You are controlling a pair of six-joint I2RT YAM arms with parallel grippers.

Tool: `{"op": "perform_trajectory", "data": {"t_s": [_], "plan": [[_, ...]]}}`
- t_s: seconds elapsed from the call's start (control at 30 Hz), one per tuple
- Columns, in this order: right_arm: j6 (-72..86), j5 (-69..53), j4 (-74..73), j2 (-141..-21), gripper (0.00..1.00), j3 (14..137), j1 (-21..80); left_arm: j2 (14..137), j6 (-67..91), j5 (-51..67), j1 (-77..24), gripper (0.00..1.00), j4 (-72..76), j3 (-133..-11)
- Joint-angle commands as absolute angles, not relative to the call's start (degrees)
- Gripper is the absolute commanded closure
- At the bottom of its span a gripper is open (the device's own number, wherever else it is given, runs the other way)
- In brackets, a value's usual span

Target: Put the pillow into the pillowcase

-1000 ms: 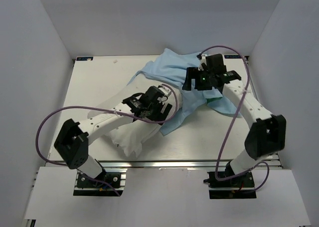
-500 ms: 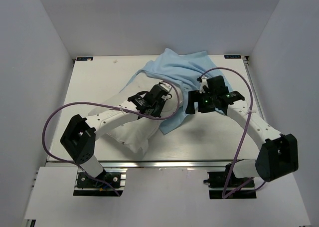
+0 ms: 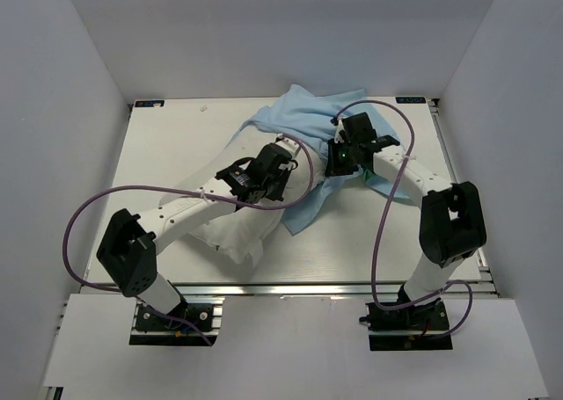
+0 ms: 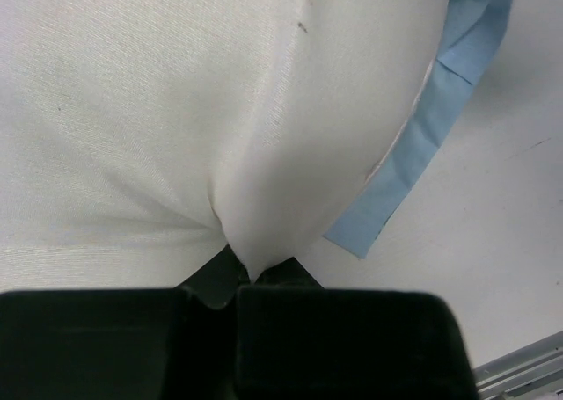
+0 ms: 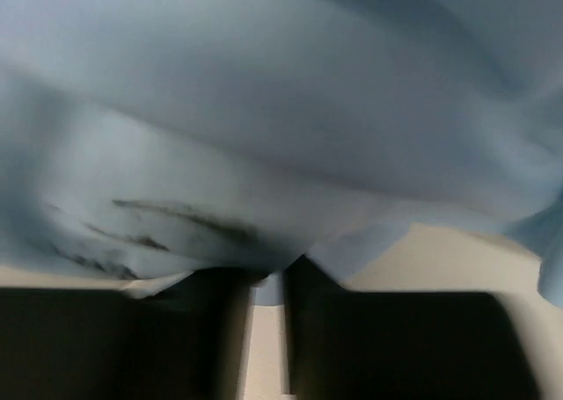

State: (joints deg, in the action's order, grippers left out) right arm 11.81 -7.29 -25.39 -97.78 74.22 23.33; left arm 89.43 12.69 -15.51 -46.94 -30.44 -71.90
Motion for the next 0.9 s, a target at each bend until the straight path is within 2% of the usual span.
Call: {"op": "perform_trajectory", "data": {"t_s": [0.0, 0.03, 0.23, 0.47, 0.6, 0.67, 0.8, 0.87], "plan": [[12.13, -9.3, -24.61, -98.0, 0.87, 79.36, 23.29, 86.31, 12.57, -15.55, -46.58, 1.0, -24.35, -74.35], [12.04, -10.01, -25.74, -97.48, 1.0, 79.71, 23.29, 86.4, 12.74, -15.9, -46.5, 1.0, -24.08, -74.88], [8.01, -15.54, -33.47, -88.08, 1.0, 84.63, 24.43, 87.1, 13.88, -16.62, -46.58, 1.0, -17.59, -81.29], [4.67, -31.45, -44.21, -81.49, 1.0, 93.78, 28.9, 90.34, 21.6, -18.87, -46.49, 1.0, 0.93, -86.39], [5.09, -44.88, -38.61, -77.53, 1.0, 87.21, 29.62, 96.23, 28.99, -29.34, -46.58, 1.0, 5.88, -87.63], [6.5, -47.27, -34.39, -74.55, 1.0, 79.04, 29.62, 98.78, 33.81, -32.33, -46.67, 1.0, 7.37, -86.49], [8.0, -43.18, -32.52, -75.23, 1.0, 69.98, 29.62, 100.89, 41.29, -42.5, -48.34, 1.0, 8.71, -81.4], [8.17, -38.58, -33.83, -76.99, 1.0, 67.33, 29.62, 101.77, 45.43, -43.42, -48.6, 1.0, 6.77, -79.99]]}}
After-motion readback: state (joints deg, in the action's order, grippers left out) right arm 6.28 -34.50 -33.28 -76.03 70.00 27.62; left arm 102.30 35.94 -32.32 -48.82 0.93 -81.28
